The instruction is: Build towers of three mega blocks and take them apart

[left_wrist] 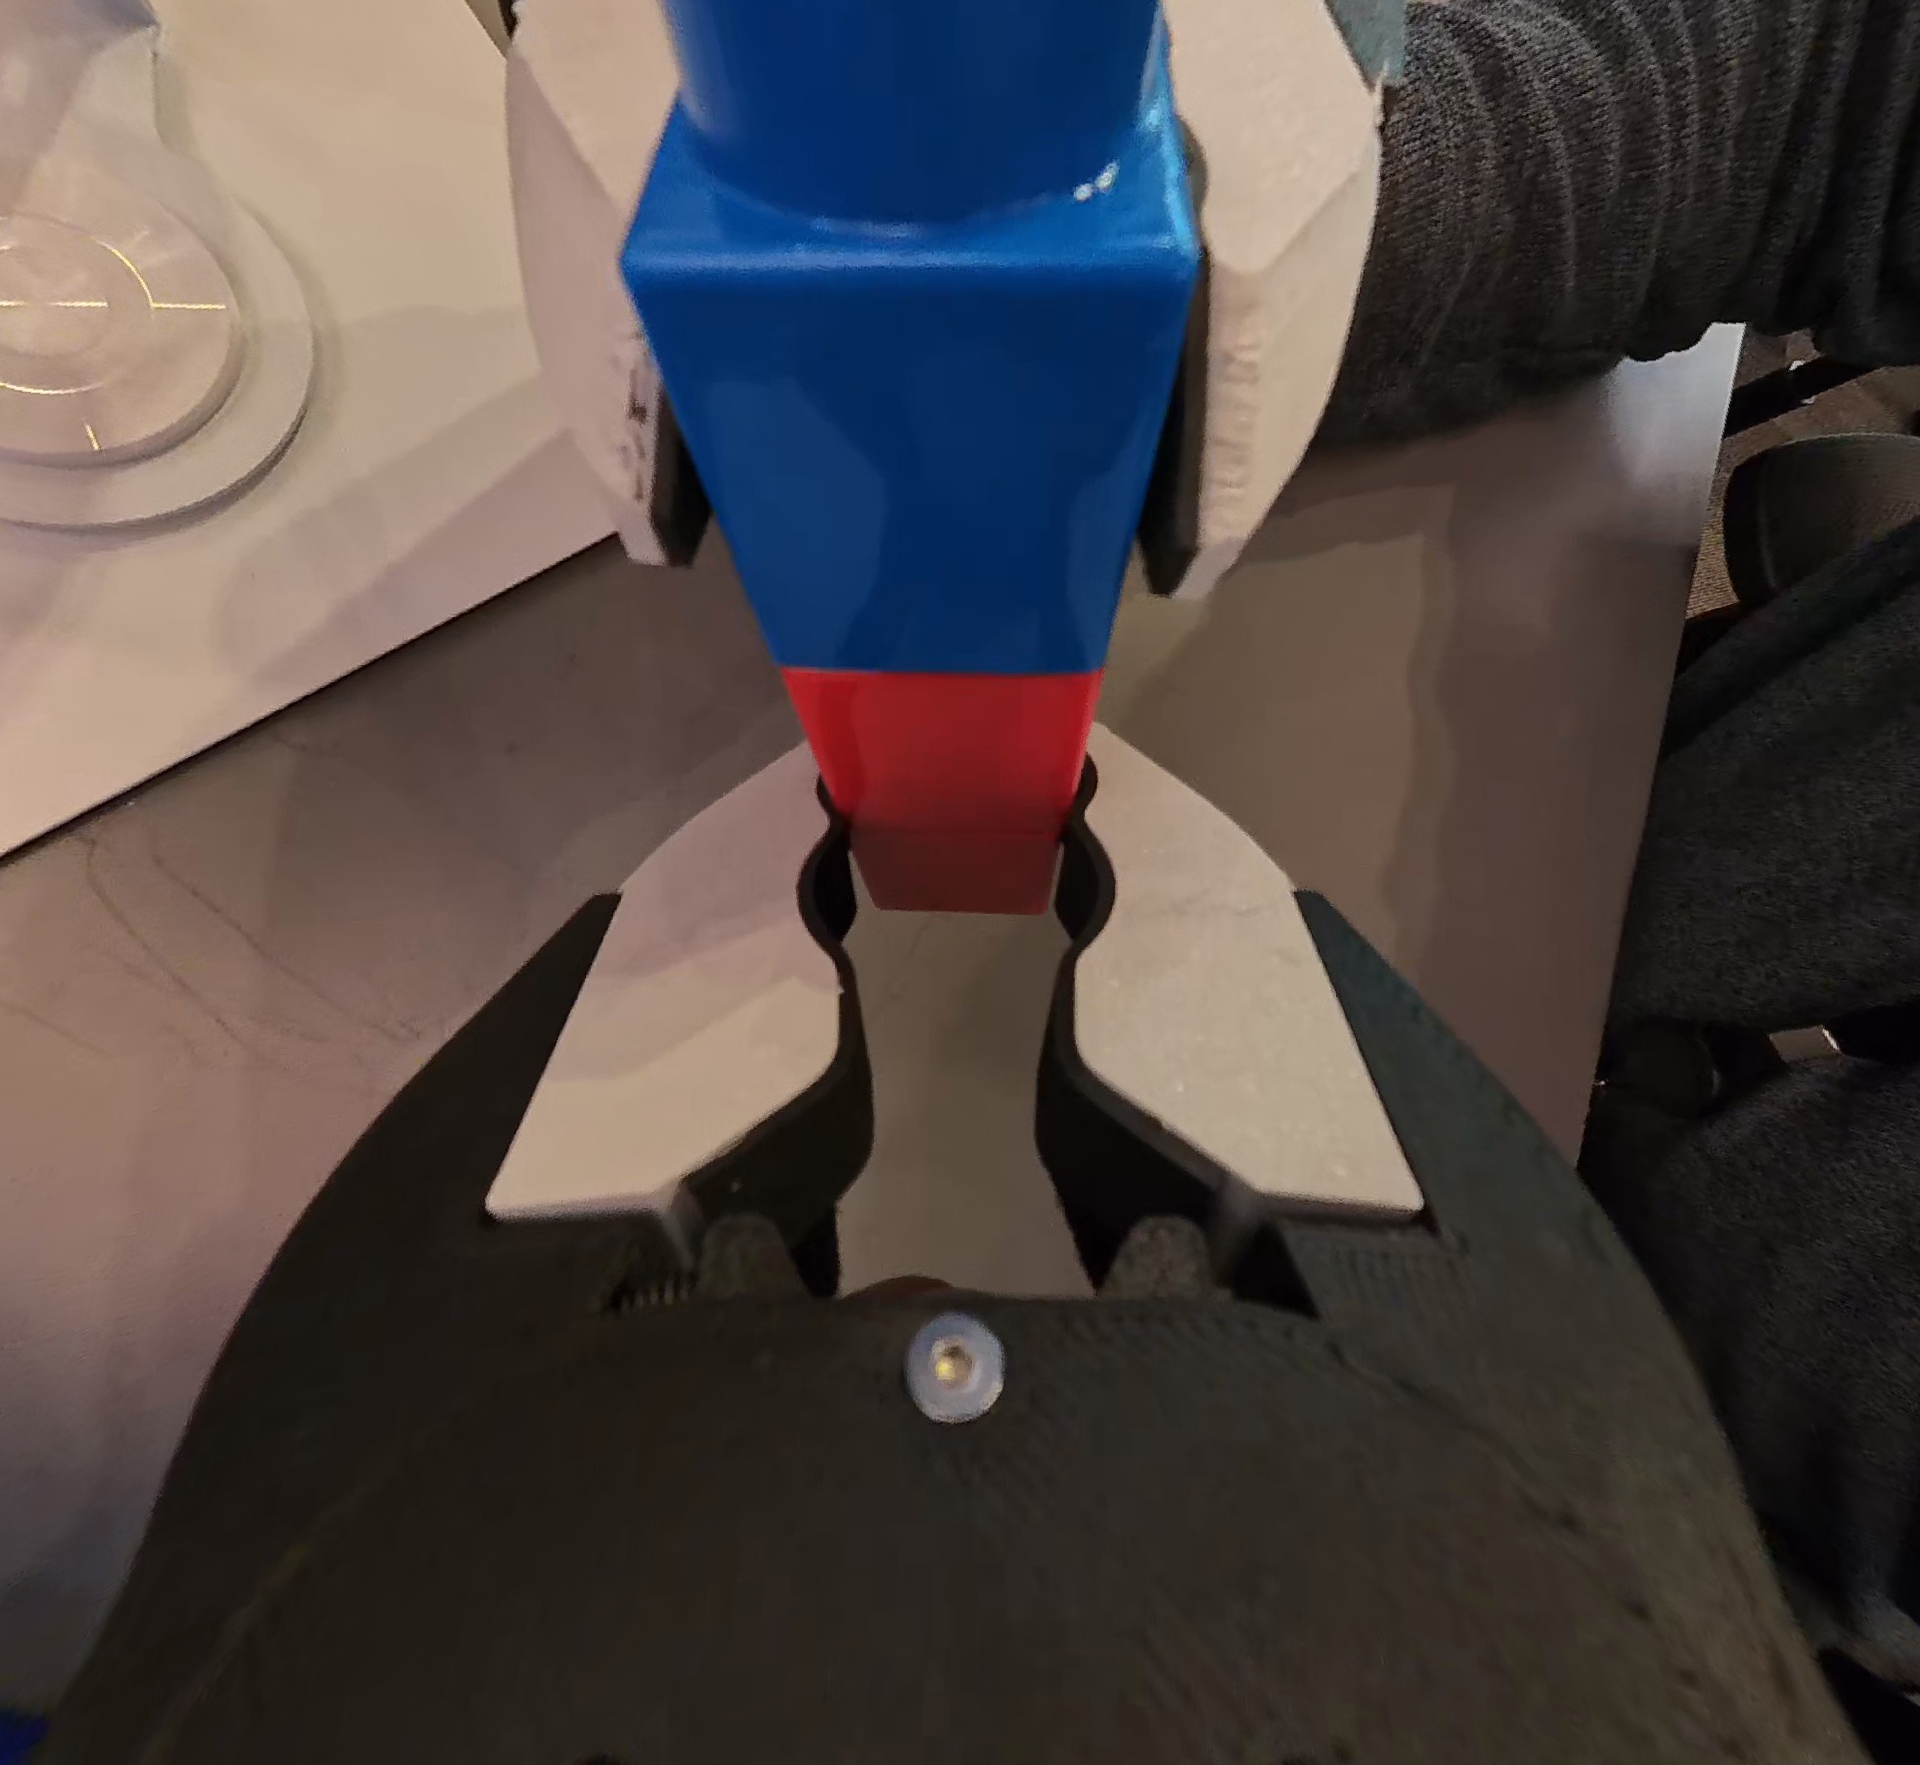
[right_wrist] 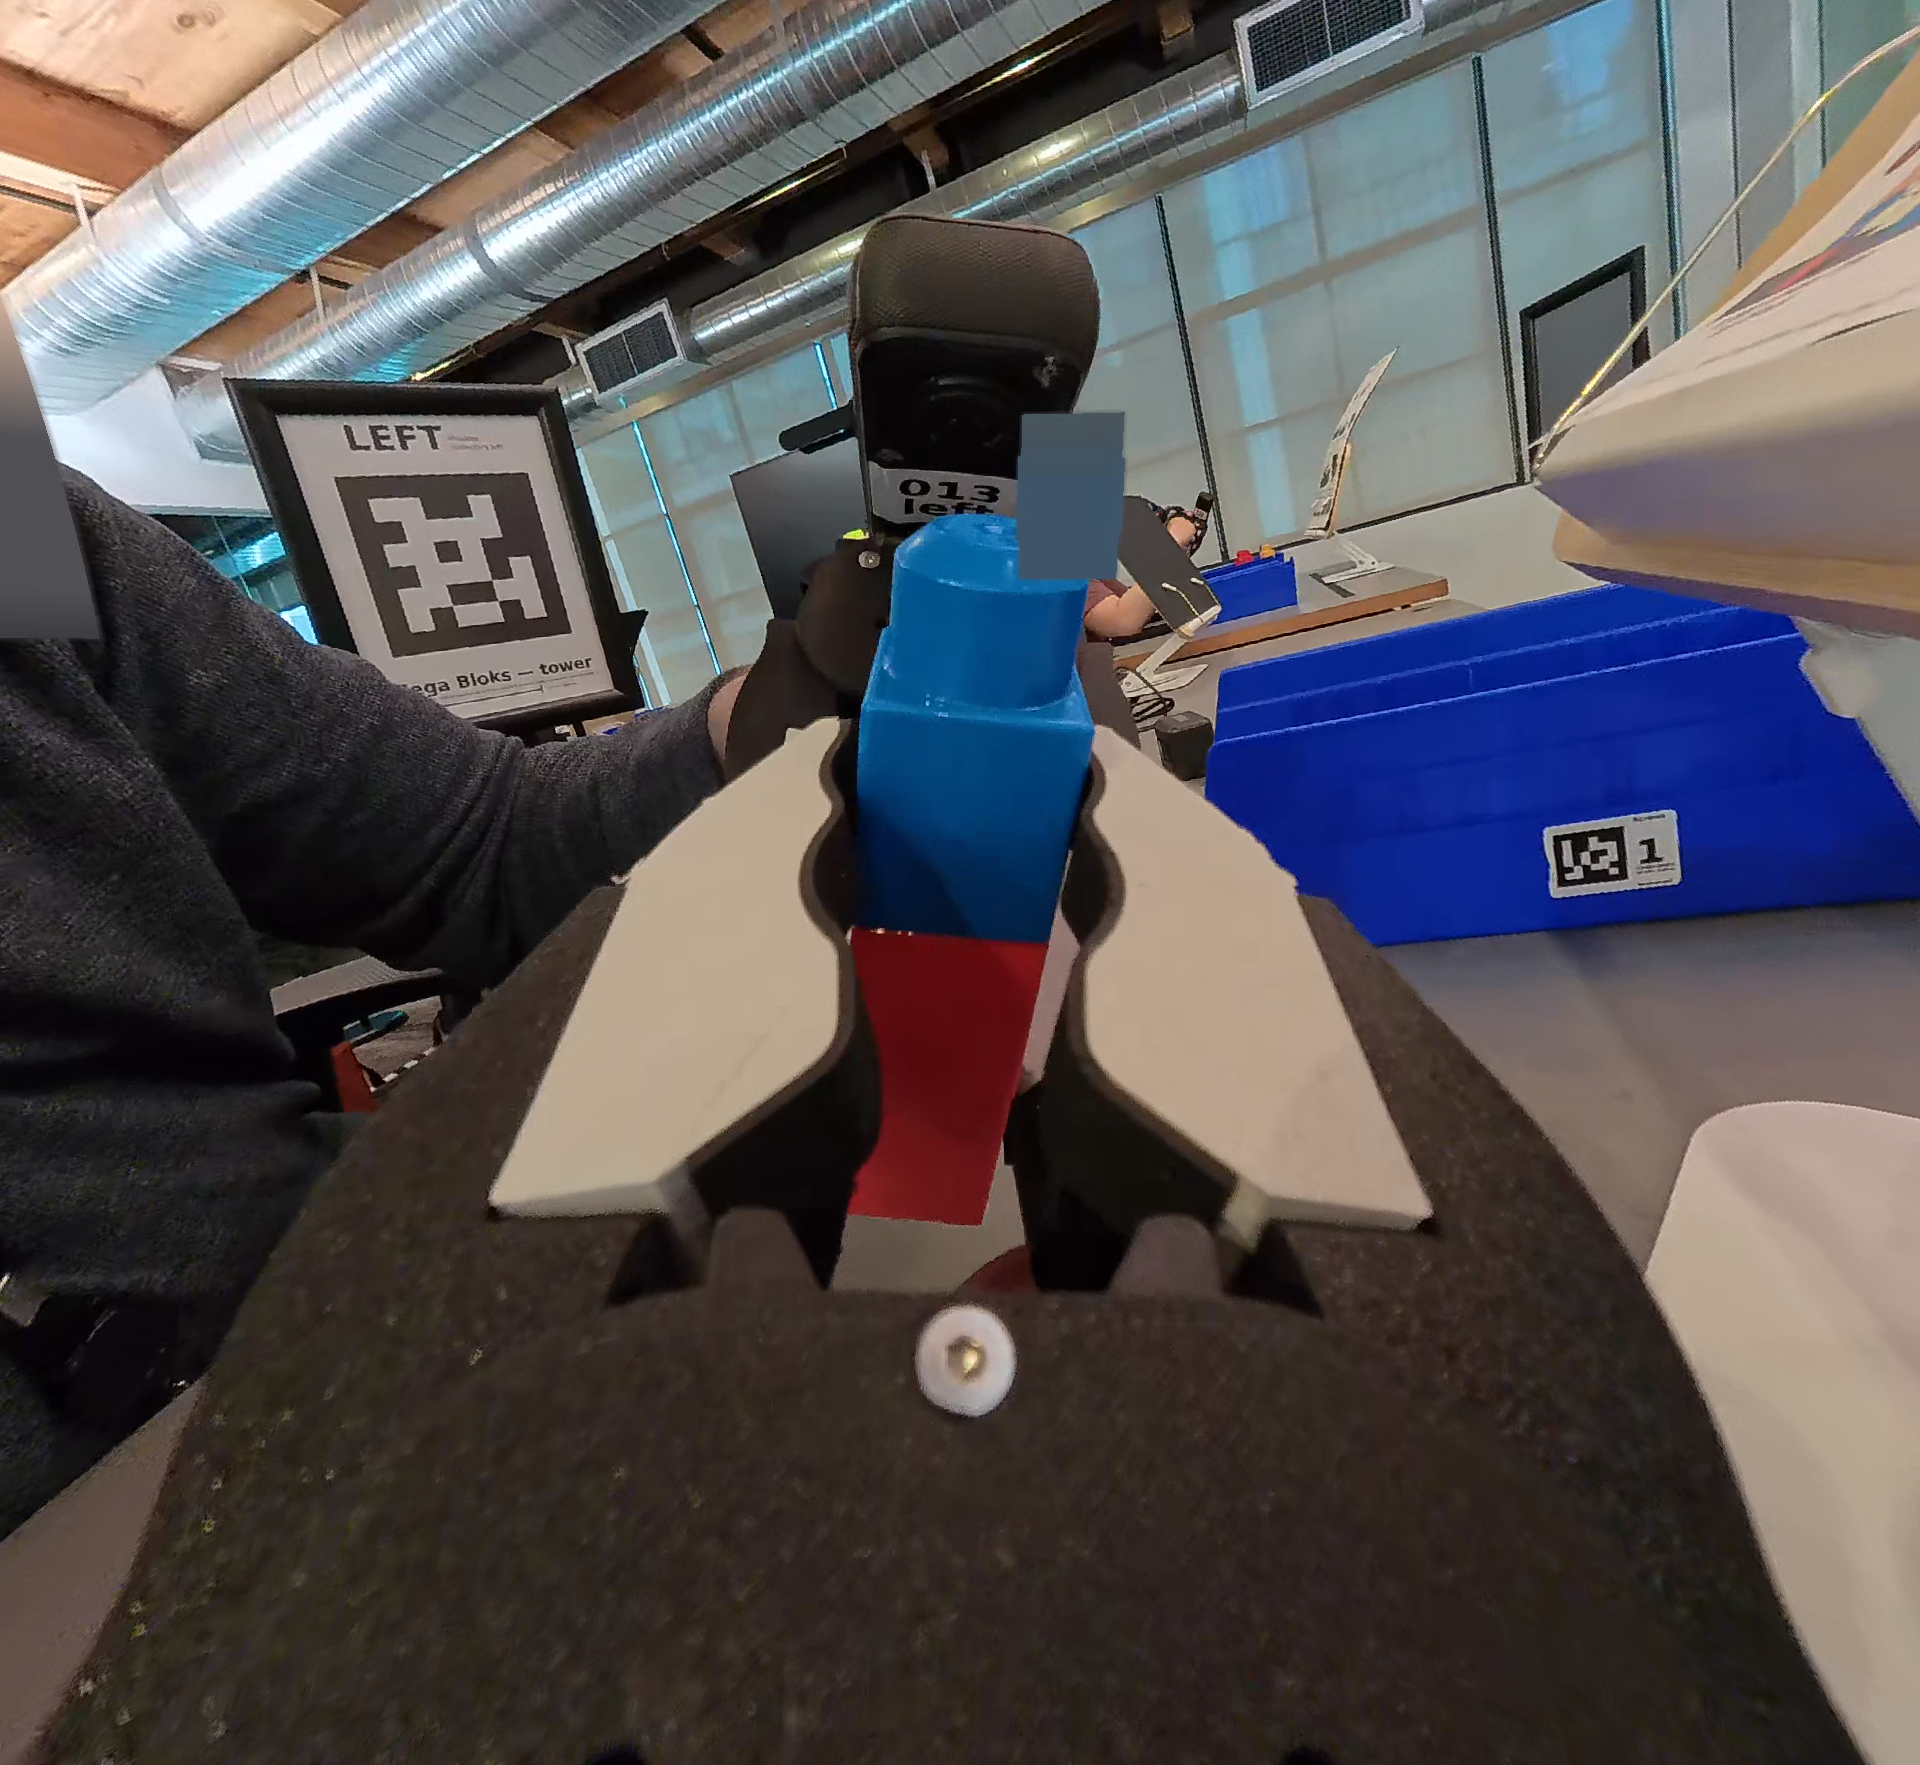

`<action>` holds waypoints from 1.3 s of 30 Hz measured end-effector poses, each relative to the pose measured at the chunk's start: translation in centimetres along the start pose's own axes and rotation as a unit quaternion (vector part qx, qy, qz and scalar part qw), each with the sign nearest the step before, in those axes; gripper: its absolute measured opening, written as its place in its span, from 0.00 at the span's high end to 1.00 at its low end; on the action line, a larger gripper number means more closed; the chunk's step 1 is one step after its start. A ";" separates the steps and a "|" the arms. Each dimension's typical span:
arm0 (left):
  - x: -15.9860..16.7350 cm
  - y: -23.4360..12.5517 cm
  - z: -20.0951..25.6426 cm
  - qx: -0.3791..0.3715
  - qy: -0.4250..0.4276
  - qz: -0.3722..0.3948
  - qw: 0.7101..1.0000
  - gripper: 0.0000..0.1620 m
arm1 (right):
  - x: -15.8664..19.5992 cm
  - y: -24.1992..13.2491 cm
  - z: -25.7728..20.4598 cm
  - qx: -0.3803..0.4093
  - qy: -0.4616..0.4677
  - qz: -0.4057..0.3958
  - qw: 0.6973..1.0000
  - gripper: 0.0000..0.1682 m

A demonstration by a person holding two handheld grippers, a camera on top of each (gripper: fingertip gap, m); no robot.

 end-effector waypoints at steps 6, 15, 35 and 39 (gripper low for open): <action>0.2 -0.3 -0.1 0.005 0.001 0.009 1.000 0.78 | 0.1 0.3 -0.1 0.005 -0.011 -0.021 1.000 0.77; 0.5 -1.3 0.6 -0.017 0.042 -0.020 0.999 0.78 | -0.4 0.9 -0.8 -0.012 -0.059 -0.162 0.985 0.72; -3.7 0.7 3.6 0.023 0.108 0.035 0.993 0.65 | -7.7 -2.7 -7.4 0.117 -0.122 -0.269 0.948 0.78; -5.9 -0.2 3.9 0.034 0.131 0.112 0.984 0.84 | -14.4 -7.7 -9.9 0.222 -0.172 -0.238 0.930 0.78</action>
Point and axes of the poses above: each gripper's, where its closed fingertips meet, y out along the fingers, x out of its underside, z = x × y across the jaws, the point moved 7 cm from there along -y, back along the fingers, and after that the axes turned 8 degrees about z, right-handed, at the moved point
